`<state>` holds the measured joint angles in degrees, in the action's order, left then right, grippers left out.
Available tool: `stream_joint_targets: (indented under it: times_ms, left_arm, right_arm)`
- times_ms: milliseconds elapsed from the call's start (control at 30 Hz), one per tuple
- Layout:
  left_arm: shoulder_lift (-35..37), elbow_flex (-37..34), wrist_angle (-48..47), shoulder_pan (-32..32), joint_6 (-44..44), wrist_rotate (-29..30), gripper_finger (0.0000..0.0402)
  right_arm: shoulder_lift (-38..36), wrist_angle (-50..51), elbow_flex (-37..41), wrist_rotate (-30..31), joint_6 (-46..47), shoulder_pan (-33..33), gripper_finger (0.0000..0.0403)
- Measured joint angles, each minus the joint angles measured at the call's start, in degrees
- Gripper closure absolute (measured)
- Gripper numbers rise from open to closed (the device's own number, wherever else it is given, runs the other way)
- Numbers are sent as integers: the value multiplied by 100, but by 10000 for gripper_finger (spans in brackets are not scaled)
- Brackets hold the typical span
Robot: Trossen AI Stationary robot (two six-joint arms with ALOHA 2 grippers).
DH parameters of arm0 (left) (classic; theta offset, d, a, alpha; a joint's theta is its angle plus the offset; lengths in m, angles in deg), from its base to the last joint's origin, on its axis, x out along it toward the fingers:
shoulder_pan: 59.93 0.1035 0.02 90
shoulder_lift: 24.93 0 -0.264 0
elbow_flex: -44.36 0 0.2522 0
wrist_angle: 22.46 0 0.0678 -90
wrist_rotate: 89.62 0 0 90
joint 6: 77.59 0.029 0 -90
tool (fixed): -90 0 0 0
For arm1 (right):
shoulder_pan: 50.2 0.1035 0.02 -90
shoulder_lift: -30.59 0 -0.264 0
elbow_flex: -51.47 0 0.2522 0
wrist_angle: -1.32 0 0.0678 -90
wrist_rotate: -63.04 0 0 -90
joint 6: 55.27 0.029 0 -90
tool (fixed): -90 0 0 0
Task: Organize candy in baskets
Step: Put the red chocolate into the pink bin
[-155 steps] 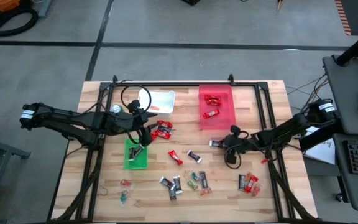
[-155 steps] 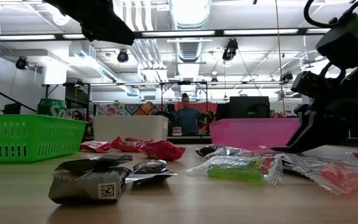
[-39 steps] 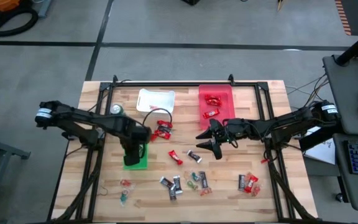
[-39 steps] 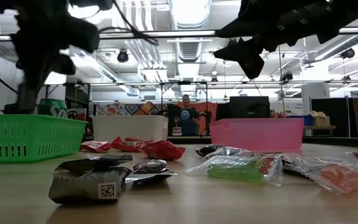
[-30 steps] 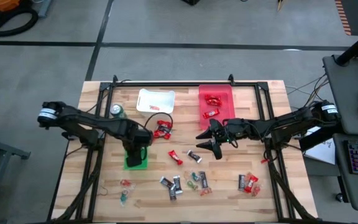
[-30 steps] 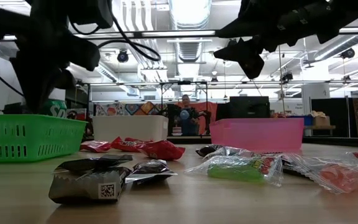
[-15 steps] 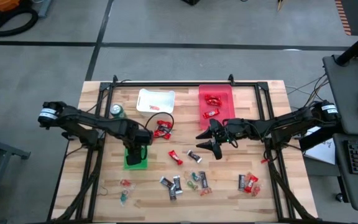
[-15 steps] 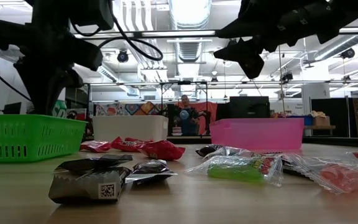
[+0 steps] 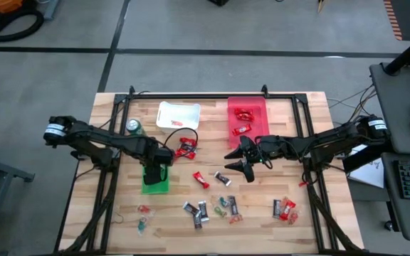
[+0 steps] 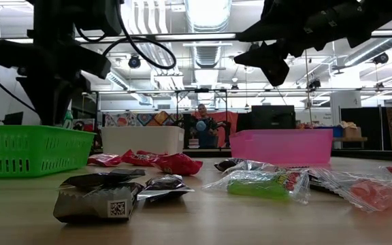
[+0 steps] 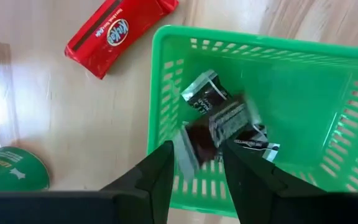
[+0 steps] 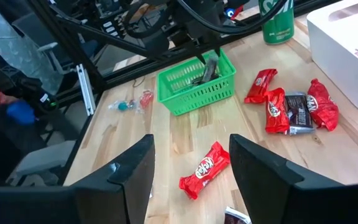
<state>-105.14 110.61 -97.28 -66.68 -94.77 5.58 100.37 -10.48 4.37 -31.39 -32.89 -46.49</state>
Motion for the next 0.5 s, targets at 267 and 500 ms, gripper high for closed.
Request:
stream_joint_targets:
  times_ms: [267,500]
  left_arm:
    - [1,0,-3,0,62,38,278]
    - [5,35,222,-2,172,38,278]
  right_arm:
    - [0,0,0,1,-10,0,206]
    - [0,0,0,56,176,0,207]
